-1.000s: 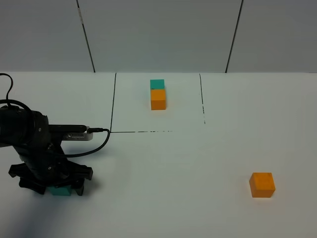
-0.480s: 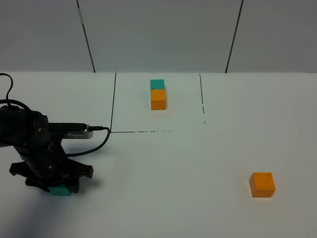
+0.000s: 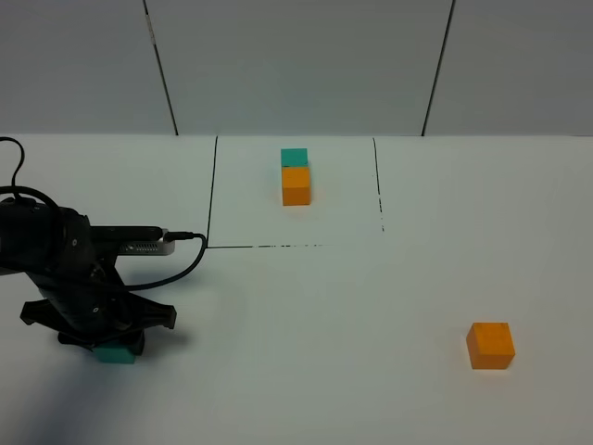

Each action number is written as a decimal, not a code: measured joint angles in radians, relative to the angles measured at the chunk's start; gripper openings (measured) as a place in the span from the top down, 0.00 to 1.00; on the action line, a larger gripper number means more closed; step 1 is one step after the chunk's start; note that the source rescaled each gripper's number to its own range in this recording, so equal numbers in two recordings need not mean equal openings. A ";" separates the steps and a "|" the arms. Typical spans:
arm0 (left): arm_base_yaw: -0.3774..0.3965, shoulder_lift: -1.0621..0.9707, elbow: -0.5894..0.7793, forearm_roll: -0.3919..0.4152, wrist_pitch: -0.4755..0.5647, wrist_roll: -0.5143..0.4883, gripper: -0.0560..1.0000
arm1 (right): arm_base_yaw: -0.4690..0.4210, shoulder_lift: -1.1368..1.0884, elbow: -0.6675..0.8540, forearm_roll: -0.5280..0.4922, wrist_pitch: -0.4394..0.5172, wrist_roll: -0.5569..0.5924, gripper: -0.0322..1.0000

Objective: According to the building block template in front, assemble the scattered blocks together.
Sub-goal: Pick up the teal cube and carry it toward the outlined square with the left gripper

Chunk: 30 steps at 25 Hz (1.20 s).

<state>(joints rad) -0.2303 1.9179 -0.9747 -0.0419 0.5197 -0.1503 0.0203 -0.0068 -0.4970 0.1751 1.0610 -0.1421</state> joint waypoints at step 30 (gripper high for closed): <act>-0.214 0.146 -0.714 0.001 0.543 0.852 0.95 | 0.000 0.000 0.000 0.000 0.000 0.000 0.20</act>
<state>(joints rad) -0.4441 2.0635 -1.6885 -0.0412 1.0630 0.7014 0.0203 -0.0068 -0.4970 0.1751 1.0610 -0.1421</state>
